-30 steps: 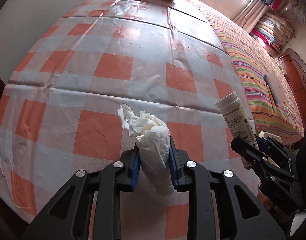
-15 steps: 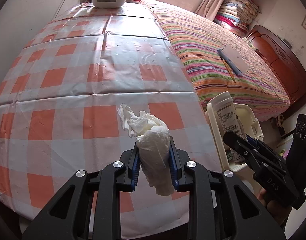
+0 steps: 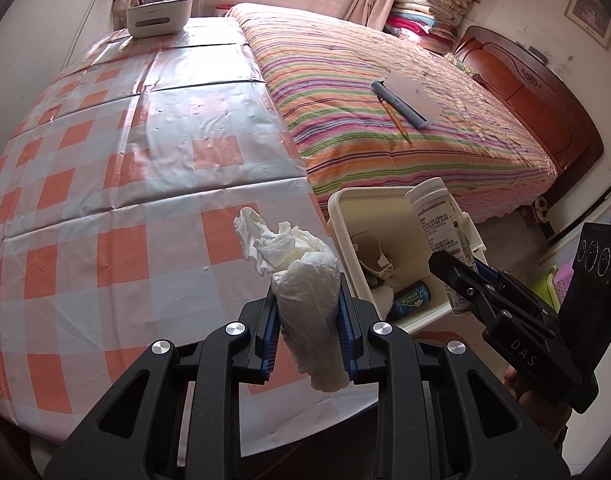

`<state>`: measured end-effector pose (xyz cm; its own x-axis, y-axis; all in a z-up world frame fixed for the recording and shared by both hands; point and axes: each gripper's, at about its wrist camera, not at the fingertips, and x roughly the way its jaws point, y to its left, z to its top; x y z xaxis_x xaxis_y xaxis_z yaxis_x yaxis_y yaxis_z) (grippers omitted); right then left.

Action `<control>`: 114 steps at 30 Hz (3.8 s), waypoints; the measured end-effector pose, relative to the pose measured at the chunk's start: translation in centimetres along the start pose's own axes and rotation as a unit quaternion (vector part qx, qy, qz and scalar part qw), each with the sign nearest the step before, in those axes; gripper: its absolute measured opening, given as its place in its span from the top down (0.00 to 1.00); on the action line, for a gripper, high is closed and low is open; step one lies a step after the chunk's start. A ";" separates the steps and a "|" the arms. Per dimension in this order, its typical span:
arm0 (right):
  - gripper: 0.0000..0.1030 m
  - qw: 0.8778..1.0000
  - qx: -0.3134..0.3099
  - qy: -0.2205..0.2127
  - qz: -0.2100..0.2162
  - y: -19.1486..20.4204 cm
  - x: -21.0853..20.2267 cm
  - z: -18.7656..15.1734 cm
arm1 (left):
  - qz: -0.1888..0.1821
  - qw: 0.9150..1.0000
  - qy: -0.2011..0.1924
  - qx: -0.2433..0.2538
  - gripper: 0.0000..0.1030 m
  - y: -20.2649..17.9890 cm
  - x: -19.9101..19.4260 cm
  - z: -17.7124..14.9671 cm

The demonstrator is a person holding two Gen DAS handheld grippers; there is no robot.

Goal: Collect trash
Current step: 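Carry the drink bottle and the tissue over the cream bin with both tools, then open the right tool to drop the drink bottle into the bin, then lower the tissue into the bin and open the left tool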

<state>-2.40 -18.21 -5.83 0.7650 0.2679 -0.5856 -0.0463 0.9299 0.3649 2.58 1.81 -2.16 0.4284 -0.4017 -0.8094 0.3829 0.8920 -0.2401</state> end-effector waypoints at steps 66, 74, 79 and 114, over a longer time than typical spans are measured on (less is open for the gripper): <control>0.72 0.951 0.111 -0.192 -0.214 -5.2 -3.7 2.6 | -0.066 0.993 -0.003 0.098 0.75 -7.6 6.9 3.9; 0.71 0.943 0.128 -0.221 -0.212 -5.6 -4.8 2.3 | -0.076 0.992 0.000 0.105 0.75 -8.4 7.0 3.8; 0.71 0.938 0.134 -0.239 -0.212 -5.6 -5.5 2.0 | -0.084 0.990 0.005 0.115 0.75 -9.3 7.2 3.6; 0.34 0.907 0.188 -0.306 -0.220 -6.4 -12.4 0.2 | -0.068 0.982 0.025 0.173 0.26 -13.3 8.8 1.3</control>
<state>-11.45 -27.56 -0.79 0.8754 -0.4047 -0.2644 0.4834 0.7308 0.4820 2.33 -13.90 -5.39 0.3174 -0.4938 -0.8096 0.6921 0.7042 -0.1582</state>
